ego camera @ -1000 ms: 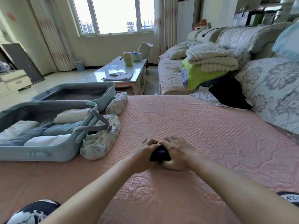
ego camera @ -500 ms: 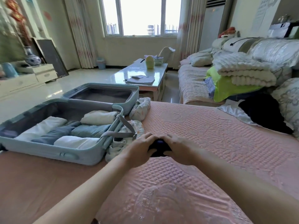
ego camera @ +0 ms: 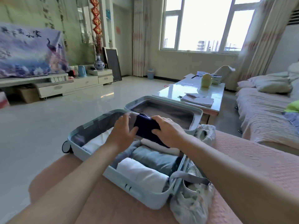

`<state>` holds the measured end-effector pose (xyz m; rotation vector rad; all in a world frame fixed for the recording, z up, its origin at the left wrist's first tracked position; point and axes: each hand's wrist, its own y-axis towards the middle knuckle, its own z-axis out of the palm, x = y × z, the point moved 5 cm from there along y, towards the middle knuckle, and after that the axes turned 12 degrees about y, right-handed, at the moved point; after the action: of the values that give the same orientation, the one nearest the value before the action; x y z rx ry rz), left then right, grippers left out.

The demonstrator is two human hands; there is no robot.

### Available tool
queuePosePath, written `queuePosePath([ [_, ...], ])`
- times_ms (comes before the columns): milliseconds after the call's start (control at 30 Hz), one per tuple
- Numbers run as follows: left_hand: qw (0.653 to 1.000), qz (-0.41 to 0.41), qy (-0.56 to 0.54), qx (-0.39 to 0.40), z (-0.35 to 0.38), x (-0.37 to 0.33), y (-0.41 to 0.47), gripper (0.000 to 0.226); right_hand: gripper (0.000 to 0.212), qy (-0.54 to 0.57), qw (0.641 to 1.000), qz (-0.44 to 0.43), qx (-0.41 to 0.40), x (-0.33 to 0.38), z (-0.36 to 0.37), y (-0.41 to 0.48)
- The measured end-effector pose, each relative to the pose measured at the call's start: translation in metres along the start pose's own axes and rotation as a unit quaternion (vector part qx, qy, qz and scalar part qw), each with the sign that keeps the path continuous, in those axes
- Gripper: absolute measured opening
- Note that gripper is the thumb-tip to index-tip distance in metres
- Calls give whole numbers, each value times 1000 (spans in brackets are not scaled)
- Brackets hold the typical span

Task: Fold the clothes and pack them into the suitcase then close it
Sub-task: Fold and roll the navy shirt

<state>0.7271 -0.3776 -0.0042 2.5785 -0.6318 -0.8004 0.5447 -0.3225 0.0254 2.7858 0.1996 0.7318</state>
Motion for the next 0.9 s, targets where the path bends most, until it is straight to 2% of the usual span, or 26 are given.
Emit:
queuePosePath([
  [100, 977, -75, 138, 142, 17, 61, 21, 55, 44, 16, 1000, 24, 9, 0, 33, 52],
  [200, 951, -103, 181, 230, 34, 100, 27, 60, 44, 53, 998, 39, 6, -11, 63, 92],
  [300, 945, -145, 177, 236, 44, 124, 43, 62, 37, 144, 988, 56, -18, -26, 86, 130],
  [400, 957, -131, 183, 184, 51, 137, 70, 57, 28, 216, 973, 68, -51, -39, 109, 162],
  [467, 963, -120, 163, 178, 61, 140, 84, 54, 28, 230, 969, 77, -46, -47, 129, 174],
  [533, 963, -108, 144, 203, 75, 142, 93, 53, 30, 202, 975, 88, -7, -59, 149, 179],
  [600, 951, -98, 154, 248, 92, 146, 97, 53, 34, 109, 991, 73, 16, -68, 160, 181],
  [667, 935, -91, 197, 280, 105, 149, 99, 54, 36, 0, 1000, 31, 5, -68, 159, 180],
  [767, 922, -86, 241, 290, 112, 145, 104, 53, 36, -152, 986, -63, -7, -52, 158, 174],
  [833, 920, -89, 246, 290, 112, 144, 106, 52, 39, -148, 988, -46, 14, -52, 162, 172],
  [900, 922, -91, 240, 289, 110, 142, 110, 50, 45, -92, 995, 4, 43, -61, 164, 171],
])
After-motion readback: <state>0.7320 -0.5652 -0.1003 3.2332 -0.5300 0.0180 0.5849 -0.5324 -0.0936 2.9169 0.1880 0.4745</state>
